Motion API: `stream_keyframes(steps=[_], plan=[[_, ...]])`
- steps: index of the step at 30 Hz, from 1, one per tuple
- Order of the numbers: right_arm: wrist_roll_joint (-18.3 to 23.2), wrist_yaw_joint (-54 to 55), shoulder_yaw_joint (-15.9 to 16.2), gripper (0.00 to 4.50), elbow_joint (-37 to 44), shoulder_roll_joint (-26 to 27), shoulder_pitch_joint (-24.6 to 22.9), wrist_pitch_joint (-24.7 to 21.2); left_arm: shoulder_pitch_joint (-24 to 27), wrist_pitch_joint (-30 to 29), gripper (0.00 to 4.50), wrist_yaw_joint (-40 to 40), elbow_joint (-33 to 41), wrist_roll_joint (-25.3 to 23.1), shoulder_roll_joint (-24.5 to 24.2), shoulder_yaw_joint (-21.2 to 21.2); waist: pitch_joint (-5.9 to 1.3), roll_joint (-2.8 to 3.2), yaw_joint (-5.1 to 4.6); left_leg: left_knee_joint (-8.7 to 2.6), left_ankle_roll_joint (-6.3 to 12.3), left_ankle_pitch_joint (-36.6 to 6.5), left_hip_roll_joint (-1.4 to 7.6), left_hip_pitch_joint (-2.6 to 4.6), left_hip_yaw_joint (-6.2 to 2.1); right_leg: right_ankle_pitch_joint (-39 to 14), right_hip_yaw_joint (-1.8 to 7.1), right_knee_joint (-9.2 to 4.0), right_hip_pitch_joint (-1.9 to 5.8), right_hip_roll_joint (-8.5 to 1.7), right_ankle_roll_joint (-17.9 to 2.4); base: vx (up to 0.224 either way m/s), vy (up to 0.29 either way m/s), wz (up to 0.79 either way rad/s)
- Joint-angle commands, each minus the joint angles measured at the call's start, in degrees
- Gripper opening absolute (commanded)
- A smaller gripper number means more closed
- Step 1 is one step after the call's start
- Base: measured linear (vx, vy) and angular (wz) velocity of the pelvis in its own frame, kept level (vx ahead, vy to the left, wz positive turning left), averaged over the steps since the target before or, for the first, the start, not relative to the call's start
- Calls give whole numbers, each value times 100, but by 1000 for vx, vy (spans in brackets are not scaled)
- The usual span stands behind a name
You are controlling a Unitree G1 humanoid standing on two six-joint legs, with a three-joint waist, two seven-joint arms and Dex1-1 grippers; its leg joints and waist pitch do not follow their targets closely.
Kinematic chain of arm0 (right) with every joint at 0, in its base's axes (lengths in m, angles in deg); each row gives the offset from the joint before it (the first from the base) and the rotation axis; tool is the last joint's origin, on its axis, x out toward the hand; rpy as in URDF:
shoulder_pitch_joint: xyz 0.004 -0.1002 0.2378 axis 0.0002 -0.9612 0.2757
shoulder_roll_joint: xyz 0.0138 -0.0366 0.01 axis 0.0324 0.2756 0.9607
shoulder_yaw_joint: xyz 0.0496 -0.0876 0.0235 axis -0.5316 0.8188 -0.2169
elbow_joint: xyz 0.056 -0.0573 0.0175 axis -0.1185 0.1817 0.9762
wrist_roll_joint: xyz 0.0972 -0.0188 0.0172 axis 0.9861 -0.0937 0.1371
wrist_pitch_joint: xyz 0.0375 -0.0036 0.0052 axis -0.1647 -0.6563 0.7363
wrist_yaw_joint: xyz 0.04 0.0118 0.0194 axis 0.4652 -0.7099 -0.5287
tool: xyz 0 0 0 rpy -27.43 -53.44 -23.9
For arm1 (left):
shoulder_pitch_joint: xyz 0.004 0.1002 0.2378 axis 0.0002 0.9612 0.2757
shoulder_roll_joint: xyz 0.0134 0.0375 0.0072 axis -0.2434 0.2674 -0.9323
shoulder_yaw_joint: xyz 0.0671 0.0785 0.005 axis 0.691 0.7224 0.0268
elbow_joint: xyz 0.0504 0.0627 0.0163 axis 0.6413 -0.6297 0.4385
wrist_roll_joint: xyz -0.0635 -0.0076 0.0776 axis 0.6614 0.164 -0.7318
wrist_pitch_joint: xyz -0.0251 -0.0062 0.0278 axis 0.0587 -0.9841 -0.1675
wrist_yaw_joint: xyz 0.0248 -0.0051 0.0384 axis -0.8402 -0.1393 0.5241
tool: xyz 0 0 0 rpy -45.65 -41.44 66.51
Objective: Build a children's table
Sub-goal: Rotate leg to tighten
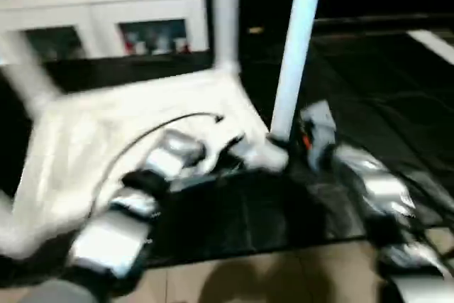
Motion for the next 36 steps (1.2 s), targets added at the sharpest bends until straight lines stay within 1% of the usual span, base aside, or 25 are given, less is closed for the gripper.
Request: stream_keyframes(steps=[1, 2, 3, 4, 5, 6, 7, 8, 10, 13, 17, 18, 19, 20, 23, 24, 25, 28, 29, 30, 31, 32, 33, 34, 36], plan=[[106, -76, 517, 196, -265, 559, 89, -164, -321, 58, 0, 320, 201, 335, 383, -186, -402, -93, 22, -342, 432, -810, 116, -22, -66, -2155, 285, -513, 374, -391, -569, 0, 0, 0], [50, -65, 546, 196, -301, 590, 116, -52, -335, 57, 0, 339, 192, 318, 397, -180, -410, -115, 36, -337, 507, -703, 126, -13, -56, -1997, 298, -497, 365, -391, -606, 0, 0, 0], [-5, -102, 593, 196, -322, 598, 128, 58, -340, 74, 0, 337, 187, 303, 400, -170, -426, -111, 41, -331, 586, -558, 135, -43, -62, -1741, 309, -449, 387, -396, -676, 0, 0, 0], [-37, -146, 596, 196, -340, 654, 135, 214, -341, 91, 0, 322, 185, 266, 399, -157, -429, -103, 50, -334, 619, -504, 146, -54, -67, -1631, 312, -432, 391, -394, -705, 0, 0, 0], [-37, -146, 596, 251, -340, 654, 135, 214, -341, 91, 0, 322, 185, 266, 399, -157, -432, -127, 53, -334, 678, -446, 161, -56, -66, -1466, 316, -405, 385, -390, -762, 0, 0, 0], [43, -116, 490, 265, -328, 740, 140, 168, -309, 111, 0, 277, 220, 196, 374, -122, -438, -136, 63, -326, 732, -385, 169, -53, -63, -1336, 327, -390, 388, -400, -821, 0, 0, 0], [49, -124, 486, 265, -320, 743, 137, 163, -301, 108, 0, 267, 231, 190, 368, -119, -434, -124, 66, -328, 761, -363, 176, -56, -67, -1294, 331, -378, 384, -405, -858, 0, 0, 0], [58, -179, 496, 287, -275, 735, 115, 151, -257, 115, 0, 203, 291, 157, 327, -96, -428, -125, 63, -330, 787, -365, 183, -60, -68, -1285, 327, -377, 386, -408, -881, 0, 0, 0], [32, -202, 521, 310, -255, 712, 90, 177, -224, 120, 0, 170, 331, 138, 292, -69, -411, -119, 59, -337, 763, -472, 184, -40, -60, -1441, 326, -404, 375, -406, -874, 0, 0, 0], [56, -313, 523, 321, -220, 604, 10, 304, -136, 228, 0, 12, 376, 73, 168, 17, -405, -119, 59, -349, 705, -570, 183, -41, -62, -1579, 331, -423, 385, -418, -822, 0, 0, 0], [67, -555, 509, 359, -120, 427, -105, 508, -54, 328, 0, -253, 425, 97, 39, 29, -418, -112, 59, -342, 748, -530, 198, -41, -62, -1398, 344, -390, 383, -416, -871, 0, 0, 0], [66, -779, 514, 364, 23, 248, -201, 387, -2, 539, 0, -439, 426, 62, -102, 67, -410, -71, 61, -344, 746, -541, 202, -39, -66, -1381, 340, -390, 376, -414, -905, 0, 0, 0], [66, -779, 514, 364, 23, 248, -201, 387, -2, 539, 0, -439, 426, 62, -102, 67, -410, -87, 71, -343, 760, -555, 198, -32, -65, -1387, 334, -406, 379, -402, -885, 0, 0, 0], [141, -954, 448, 378, 168, 116, -279, 339, 29, 685, 0, -622, 387, 35, -242, 95, -411, -91, 79, -342, 780, -559, 204, -44, -61, -1336, 344, -387, 387, -405, -890, 0, 0, 0], [220, -1512, 523, 406, 451, -181, -452, 512, 49, 905, 0, -932, 313, 24, -448, 157, -425, -101, 143, -334, 790, -536, 220, -33, -52, -1270, 350, -375, 378, -411, -878, 0, 0, 0], [232, -1693, 562, 413, 531, -280, -506, 581, 61, 1032, 0, -1023, 308, 3, -508, 192, -425, -90, 167, -333, 803, -553, 227, -35, -58, -1260, 350, -366, 373, -416, -884, 0, 0, 0], [244, -1767, 574, 413, 557, -315, -525, 595, 68, 1068, 0, -1077, 312, 3, -528, 204, -427, -93, 167, -332, 801, -547, 230, -40, -54, -1241, 354, -359, 373, -414, -885, 0, 0, 0], [353, -2297, 619, 447, 686, -645, -614, 540, 151, 1391, 0, -1608, 392, -21, -727, 328, -427, -79, 234, -335, 777, -582, 249, -24, -58, -1248, 354, -352, 356, -415, -906, 0, 0, 0], [295, -2334, 621, 447, 642, -751, -592, 641, 179, 1446, 0, -1805, 424, -13, -787, 366, -427, -79, 234, -335, 777, -582, 249, -24, -58, -1248, 354, -352, 356, -415, -906, 0, 0, 0], [248, -2359, 618, 447, 621, -817, -580, 711, 193, 1490, 0, -1938, 431, -3, -824, 387, -430, -71, 252, -334, 725, -612, 255, -17, -54, -1216, 364, -346, 343, -421, -935, 0, 0, 0], [273, -2614, 633, 447, 558, -971, -530, 641, 232, 1668, 0, -2233, 458, -13, -918, 483, -433, -66, 263, -333, 709, -617, 255, -12, -55, -1208, 365, -344, 339, -425, -943, 0, 0, 0], [285, -2676, 638, 447, 549, -1007, -521, 620, 239, 1713, 0, -2298, 461, -14, -939, 505, -433, -75, 288, -335, 710, -625, 257, -20, -59, -1201, 364, -340, 353, -426, -949, 0, 0, 0], [337, -2841, 649, 447, 532, -1067, -506, 598, 252, 1774, 0, -2417, 469, -22, -975, 553, -432, -76, 299, -332, 718, -633, 257, -18, -52, -1188, 368, -339, 349, -424, -956, 0, 0, 0], [485, -3232, 647, 447, 476, -1169, -453, 594, 309, 1923, 0, -2717, 550, -30, -1057, 665, -434, -75, 343, -328, 724, -654, 261, -16, -51, -1205, 369, -337, 346, -429, -947, 0, 0, 0], [532, -3456, 687, 447, 463, -1232, -427, 565, 337, 1965, 0, -2874, 591, -27, -1096, 718, -432, -70, 388, -337, 699, -687, 279, -4, -51, -1257, 377, -334, 333, -435, -940, 0, 0, 0]])
